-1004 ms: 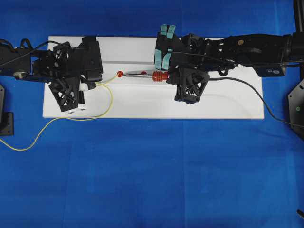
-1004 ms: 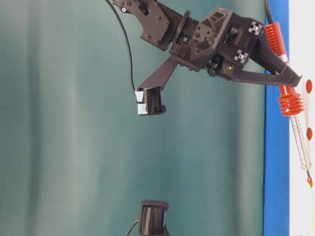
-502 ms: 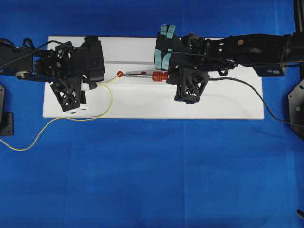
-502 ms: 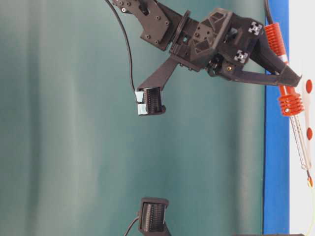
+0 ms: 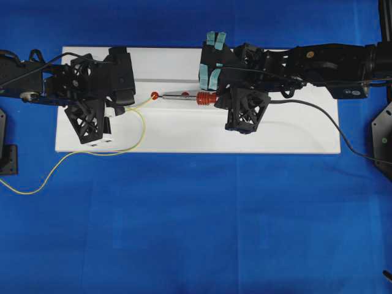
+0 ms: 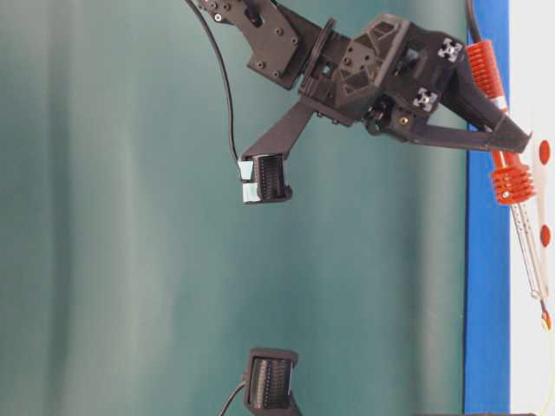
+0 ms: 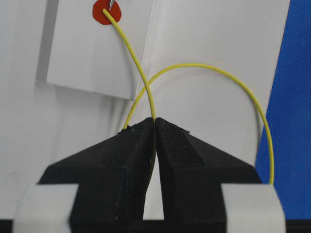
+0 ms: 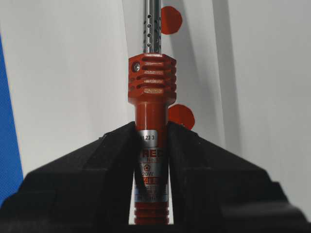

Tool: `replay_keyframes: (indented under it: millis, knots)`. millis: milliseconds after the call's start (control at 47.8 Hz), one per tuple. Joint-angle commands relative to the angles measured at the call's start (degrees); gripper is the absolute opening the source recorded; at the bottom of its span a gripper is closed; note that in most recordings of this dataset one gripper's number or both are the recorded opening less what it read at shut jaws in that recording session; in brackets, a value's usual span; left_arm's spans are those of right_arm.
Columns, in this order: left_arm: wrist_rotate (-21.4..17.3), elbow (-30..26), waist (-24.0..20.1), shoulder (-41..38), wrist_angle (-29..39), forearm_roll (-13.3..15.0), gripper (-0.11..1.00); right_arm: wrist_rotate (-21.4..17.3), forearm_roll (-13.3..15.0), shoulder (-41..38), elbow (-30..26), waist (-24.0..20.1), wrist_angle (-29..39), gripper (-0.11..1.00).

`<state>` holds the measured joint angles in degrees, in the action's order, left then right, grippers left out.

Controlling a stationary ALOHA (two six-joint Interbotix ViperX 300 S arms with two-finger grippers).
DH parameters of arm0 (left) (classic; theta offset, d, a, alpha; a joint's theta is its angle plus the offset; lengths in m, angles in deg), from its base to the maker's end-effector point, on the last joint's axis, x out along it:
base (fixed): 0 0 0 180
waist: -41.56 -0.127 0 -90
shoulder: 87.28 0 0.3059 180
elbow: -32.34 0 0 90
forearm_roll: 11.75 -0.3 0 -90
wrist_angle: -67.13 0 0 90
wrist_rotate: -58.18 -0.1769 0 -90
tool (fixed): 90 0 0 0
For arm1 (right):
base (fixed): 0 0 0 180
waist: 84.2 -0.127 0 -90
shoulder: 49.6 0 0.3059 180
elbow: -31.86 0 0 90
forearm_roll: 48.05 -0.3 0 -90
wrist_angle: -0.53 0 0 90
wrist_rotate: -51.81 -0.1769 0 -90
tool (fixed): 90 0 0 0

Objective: Touch the tip of the soldering iron to the tip of the solder at the mark.

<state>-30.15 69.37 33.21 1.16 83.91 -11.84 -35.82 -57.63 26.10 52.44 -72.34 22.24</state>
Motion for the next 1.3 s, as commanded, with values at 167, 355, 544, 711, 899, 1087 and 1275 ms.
replay_keyframes:
  millis: [167,355,544,711,899,1087,1275]
  knots:
    - [0.1,-1.1,-0.2,0.4,-0.3,-0.1,0.02,0.1,0.1,0.6,-1.5,0.1,-0.3,0.06]
    - [0.1,-1.2,-0.2,0.4,-0.3,-0.1,0.02,0.1,0.1,0.7,-1.5,0.1,-0.4,0.06]
    - [0.1,-1.2,-0.2,0.4,-0.3,-0.1,0.02,0.1,0.1,0.6,-1.6,0.1,-0.4,0.06]
    - [0.1,-1.2,-0.2,0.4,-0.2,-0.1,0.02,0.1,0.1,0.7,-1.5,0.1,-0.4,0.06]
    - [0.0,-1.0,-0.2,1.0,-0.3,-0.1,0.02,0.1,0.1,0.6,-1.5,0.1,-0.4,0.06]
    - [0.1,-0.3,-0.2,4.7,1.7,-0.1,0.02,0.2,0.1,0.6,-1.6,0.1,-0.4,0.06]
    - [0.0,1.7,-0.2,10.5,3.2,-0.1,0.02,0.2,0.2,0.7,-1.5,0.1,-0.4,0.06]
